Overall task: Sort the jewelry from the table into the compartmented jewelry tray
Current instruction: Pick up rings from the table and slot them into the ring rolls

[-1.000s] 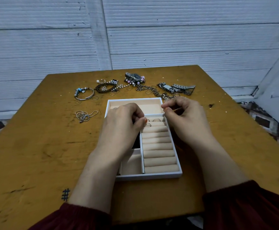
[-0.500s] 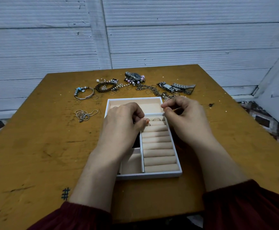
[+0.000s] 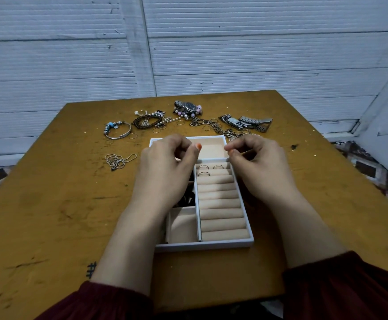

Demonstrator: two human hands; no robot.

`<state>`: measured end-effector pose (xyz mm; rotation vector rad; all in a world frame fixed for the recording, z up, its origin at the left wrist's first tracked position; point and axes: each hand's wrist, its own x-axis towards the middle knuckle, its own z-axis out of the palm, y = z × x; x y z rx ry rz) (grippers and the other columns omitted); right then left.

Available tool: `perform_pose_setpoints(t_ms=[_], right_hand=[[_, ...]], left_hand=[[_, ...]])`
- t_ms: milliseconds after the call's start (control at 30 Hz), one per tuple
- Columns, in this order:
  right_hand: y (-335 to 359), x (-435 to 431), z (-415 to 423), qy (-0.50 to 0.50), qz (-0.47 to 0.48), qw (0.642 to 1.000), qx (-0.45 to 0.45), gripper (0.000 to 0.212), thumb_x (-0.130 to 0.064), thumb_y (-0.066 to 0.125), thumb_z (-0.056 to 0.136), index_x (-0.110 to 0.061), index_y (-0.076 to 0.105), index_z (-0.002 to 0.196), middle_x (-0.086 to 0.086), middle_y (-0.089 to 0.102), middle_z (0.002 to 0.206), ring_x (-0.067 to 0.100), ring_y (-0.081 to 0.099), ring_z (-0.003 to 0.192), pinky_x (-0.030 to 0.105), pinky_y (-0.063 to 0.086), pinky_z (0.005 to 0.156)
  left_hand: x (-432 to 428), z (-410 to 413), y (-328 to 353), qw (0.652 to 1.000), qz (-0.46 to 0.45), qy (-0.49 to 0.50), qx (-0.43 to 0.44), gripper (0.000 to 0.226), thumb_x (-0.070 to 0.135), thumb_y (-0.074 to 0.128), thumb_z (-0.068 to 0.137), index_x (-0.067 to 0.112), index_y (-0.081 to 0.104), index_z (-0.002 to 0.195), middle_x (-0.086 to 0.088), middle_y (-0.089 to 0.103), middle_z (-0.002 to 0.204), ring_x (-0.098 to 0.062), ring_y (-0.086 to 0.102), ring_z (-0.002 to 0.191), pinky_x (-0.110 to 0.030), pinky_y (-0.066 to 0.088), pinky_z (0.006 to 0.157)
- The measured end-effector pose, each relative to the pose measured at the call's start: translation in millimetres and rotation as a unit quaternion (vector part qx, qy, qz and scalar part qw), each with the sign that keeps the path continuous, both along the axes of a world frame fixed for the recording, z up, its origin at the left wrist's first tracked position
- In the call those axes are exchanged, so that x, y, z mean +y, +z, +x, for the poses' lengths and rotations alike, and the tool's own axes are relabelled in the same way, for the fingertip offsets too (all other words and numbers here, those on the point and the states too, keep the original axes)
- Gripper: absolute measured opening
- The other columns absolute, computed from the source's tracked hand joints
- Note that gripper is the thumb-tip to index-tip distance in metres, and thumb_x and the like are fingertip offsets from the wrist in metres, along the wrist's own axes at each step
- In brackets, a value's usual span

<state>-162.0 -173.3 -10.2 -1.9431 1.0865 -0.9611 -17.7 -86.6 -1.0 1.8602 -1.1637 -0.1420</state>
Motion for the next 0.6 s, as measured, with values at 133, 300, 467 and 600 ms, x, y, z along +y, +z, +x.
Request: perform_pose_setpoints(t_ms=[133, 300, 467, 600], right_hand=[[1.6, 1.1, -0.4, 0.001, -0.007, 1.000, 0.003, 0.013, -0.016, 0.060, 0.086, -0.026, 0.070, 0.088, -0.009, 0.068, 0.078, 0.010, 0.064, 0.071, 0.038, 0.055, 0.069], [7.3, 4.2, -2.4, 0.000, -0.020, 1.000, 0.000, 0.014, -0.017, 0.059, 0.088, -0.027, 0.070, 0.089, -0.012, 0.066, 0.078, 0.002, 0.059, 0.070, 0.024, 0.048, 0.056], [13.9, 14.1, 7.7, 0.008, -0.037, 0.997, -0.074, 0.020, -0.011, 0.060, 0.087, -0.028, 0.069, 0.085, -0.005, 0.067, 0.077, 0.007, 0.058, 0.064, 0.020, 0.047, 0.055], [22.8, 26.9, 26.7, 0.040, -0.033, 0.989, -0.137, 0.020, -0.008, 0.059, 0.087, -0.024, 0.070, 0.087, -0.006, 0.065, 0.075, 0.001, 0.053, 0.062, 0.015, 0.042, 0.056]], left_hand=[[0.7, 2.4, -1.6, 1.000, -0.019, -0.002, 0.015, 0.022, 0.038, 0.058, 0.090, 0.021, 0.066, 0.079, 0.007, 0.068, 0.073, -0.015, 0.063, 0.074, -0.040, 0.053, 0.069], [3.0, 11.7, 0.6, 0.997, -0.059, -0.002, 0.047, 0.021, 0.033, 0.059, 0.091, 0.020, 0.065, 0.076, 0.003, 0.068, 0.070, -0.014, 0.060, 0.063, -0.037, 0.052, 0.063], [10.6, 28.7, 0.7, 0.990, -0.106, 0.028, 0.084, 0.019, 0.030, 0.061, 0.089, 0.019, 0.064, 0.074, 0.004, 0.067, 0.063, -0.005, 0.052, 0.053, -0.028, 0.045, 0.058], [21.8, 46.6, 2.5, 0.989, -0.116, 0.046, 0.084, 0.018, 0.026, 0.060, 0.090, 0.019, 0.064, 0.074, 0.001, 0.066, 0.063, -0.001, 0.046, 0.050, -0.023, 0.037, 0.055]])
